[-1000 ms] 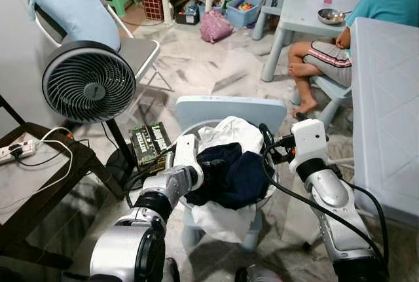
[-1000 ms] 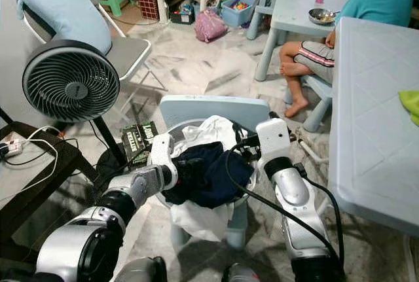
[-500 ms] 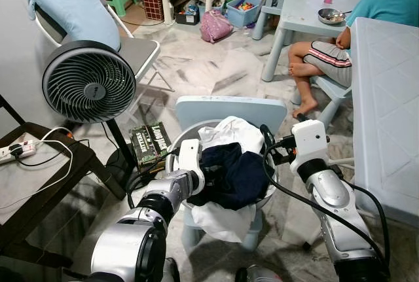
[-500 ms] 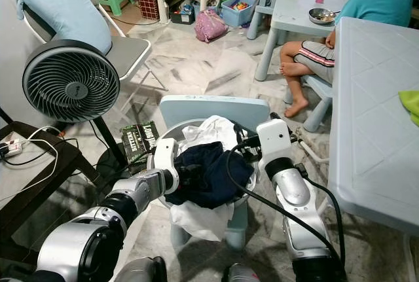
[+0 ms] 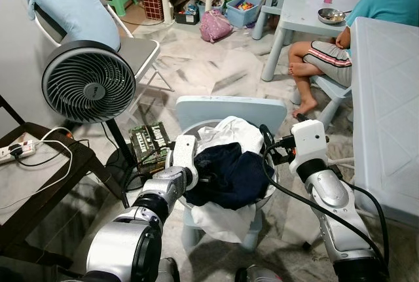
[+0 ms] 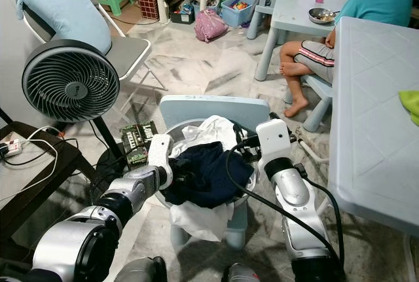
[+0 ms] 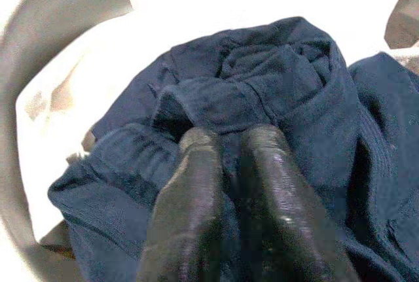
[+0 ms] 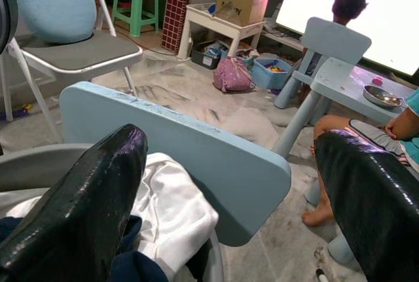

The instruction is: Hang hanger

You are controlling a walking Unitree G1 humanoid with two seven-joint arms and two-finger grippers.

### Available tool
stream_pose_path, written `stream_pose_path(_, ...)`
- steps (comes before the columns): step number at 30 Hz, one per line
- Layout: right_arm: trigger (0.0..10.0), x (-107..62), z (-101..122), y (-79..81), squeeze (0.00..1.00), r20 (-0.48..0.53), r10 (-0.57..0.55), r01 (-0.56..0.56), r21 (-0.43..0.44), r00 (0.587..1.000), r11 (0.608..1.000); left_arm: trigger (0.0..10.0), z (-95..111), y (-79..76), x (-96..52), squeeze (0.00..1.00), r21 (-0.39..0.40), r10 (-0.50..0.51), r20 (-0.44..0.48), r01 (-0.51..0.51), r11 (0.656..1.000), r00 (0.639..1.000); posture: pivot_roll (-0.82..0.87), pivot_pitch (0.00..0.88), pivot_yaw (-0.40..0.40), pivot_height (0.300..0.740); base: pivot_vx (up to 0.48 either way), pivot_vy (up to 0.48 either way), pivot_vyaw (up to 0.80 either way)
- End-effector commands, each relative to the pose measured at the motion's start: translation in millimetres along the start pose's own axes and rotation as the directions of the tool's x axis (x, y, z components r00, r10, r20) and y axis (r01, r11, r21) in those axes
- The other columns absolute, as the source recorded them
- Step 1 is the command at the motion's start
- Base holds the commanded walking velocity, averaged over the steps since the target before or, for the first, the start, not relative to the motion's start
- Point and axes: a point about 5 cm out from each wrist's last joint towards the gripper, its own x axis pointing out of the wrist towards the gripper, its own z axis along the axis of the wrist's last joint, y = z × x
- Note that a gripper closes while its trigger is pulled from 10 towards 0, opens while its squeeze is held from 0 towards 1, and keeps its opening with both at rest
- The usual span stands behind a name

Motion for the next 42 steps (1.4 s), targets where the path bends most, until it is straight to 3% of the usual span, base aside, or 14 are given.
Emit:
stream_pose_path(1,10.0,0.8,5,0.1,0.00,0.017,-0.001,0.001,0.000,1.000,1.000,0.0,2,2.3,-0.2,0.00,0.009,0.018,0.004,-0.018,1.000,1.000,-0.07,0.068,0.019,0.740,0.000,0.000,0.00)
stream_pose_path(5,10.0,1.2,4,0.8,0.00,0.017,-0.002,0.002,0.002,1.000,1.000,0.0,9,5.1,-1.0,0.00,0.048,0.035,0.056,-0.038,0.998,0.998,-0.07,0.067,0.020,0.740,0.000,0.000,0.00)
stream_pose_path(9,10.0,1.1,4,2.6,0.00,0.018,0.001,-0.001,0.005,1.000,1.000,0.0,35,-0.9,-2.7,0.00,0.252,0.024,0.190,-0.072,0.965,0.982,-0.07,0.067,0.022,0.740,0.000,0.000,0.00)
stream_pose_path(23,10.0,5.7,4,7.9,0.00,0.021,0.023,-0.024,0.013,0.999,1.000,0.0,30,10.7,-20.6,0.00,0.203,0.117,0.333,-0.193,0.960,0.935,-0.03,0.071,0.014,0.740,0.000,0.000,0.00)
stream_pose_path(24,10.0,5.4,4,6.4,0.00,0.020,0.020,-0.020,0.012,1.000,1.000,8.2,29,13.3,-22.2,0.00,0.178,0.138,0.328,-0.205,0.962,0.935,-0.03,0.071,0.014,0.740,0.000,0.000,0.00)
stream_pose_path(25,10.0,5.1,4,5.5,0.00,0.020,0.018,-0.018,0.011,1.000,1.000,8.2,28,14.7,-23.4,0.00,0.163,0.149,0.324,-0.210,0.964,0.934,-0.03,0.071,0.014,0.740,0.000,0.000,0.00)
stream_pose_path(26,10.0,4.0,3,3.7,0.00,0.016,0.013,-0.013,0.010,1.000,1.000,10.0,24,19.5,-26.8,1.00,0.272,0.161,0.322,-0.255,0.928,0.933,-0.03,0.072,0.013,0.740,0.000,0.000,0.00)
stream_pose_path(29,10.0,3.1,1,3.5,0.00,0.013,0.012,-0.012,0.011,1.000,1.000,10.0,26,25.1,-33.6,1.00,0.386,0.192,0.398,-0.353,0.852,0.897,-0.03,0.072,0.012,0.740,0.000,0.000,0.00)
stream_pose_path(31,10.0,3.0,2,6.8,0.00,0.014,0.019,-0.019,0.013,1.000,1.000,10.0,33,29.1,-44.7,1.00,0.416,0.228,0.535,-0.489,0.767,0.814,-0.02,0.070,0.006,0.740,0.000,0.000,0.00)
stream_pose_path(37,10.0,6.5,2,10.4,0.00,0.018,0.031,-0.031,0.018,0.999,0.999,10.0,40,24.7,-53.5,1.00,0.393,0.277,0.621,-0.597,0.699,0.733,-0.01,0.063,-0.004,0.740,0.000,0.000,0.00)
stream_pose_path(38,10.0,7.2,3,10.7,0.00,0.020,0.032,-0.033,0.019,0.999,0.999,10.0,40,24.5,-53.1,0.26,0.394,0.283,0.624,-0.607,0.690,0.728,-0.01,0.063,-0.004,0.740,0.000,0.000,0.00)
stream_pose_path(39,10.0,7.8,3,10.9,0.00,0.023,0.034,-0.034,0.018,0.999,0.999,10.0,41,23.5,-52.7,0.18,0.388,0.283,0.632,-0.611,0.690,0.721,-0.01,0.063,-0.004,0.740,0.000,0.000,0.00)
stream_pose_path(41,10.0,9.0,5,10.3,0.00,0.027,0.034,-0.035,0.017,0.999,0.999,10.0,43,21.7,-52.2,0.44,0.379,0.286,0.647,-0.624,0.684,0.707,-0.01,0.059,-0.006,0.740,0.000,0.000,0.00)
stream_pose_path(42,10.0,9.2,5,9.7,0.00,0.028,0.033,-0.034,0.017,0.999,0.999,10.0,43,21.0,-52.1,0.75,0.378,0.286,0.650,-0.626,0.682,0.704,-0.01,0.059,-0.006,0.740,0.000,0.000,0.00)
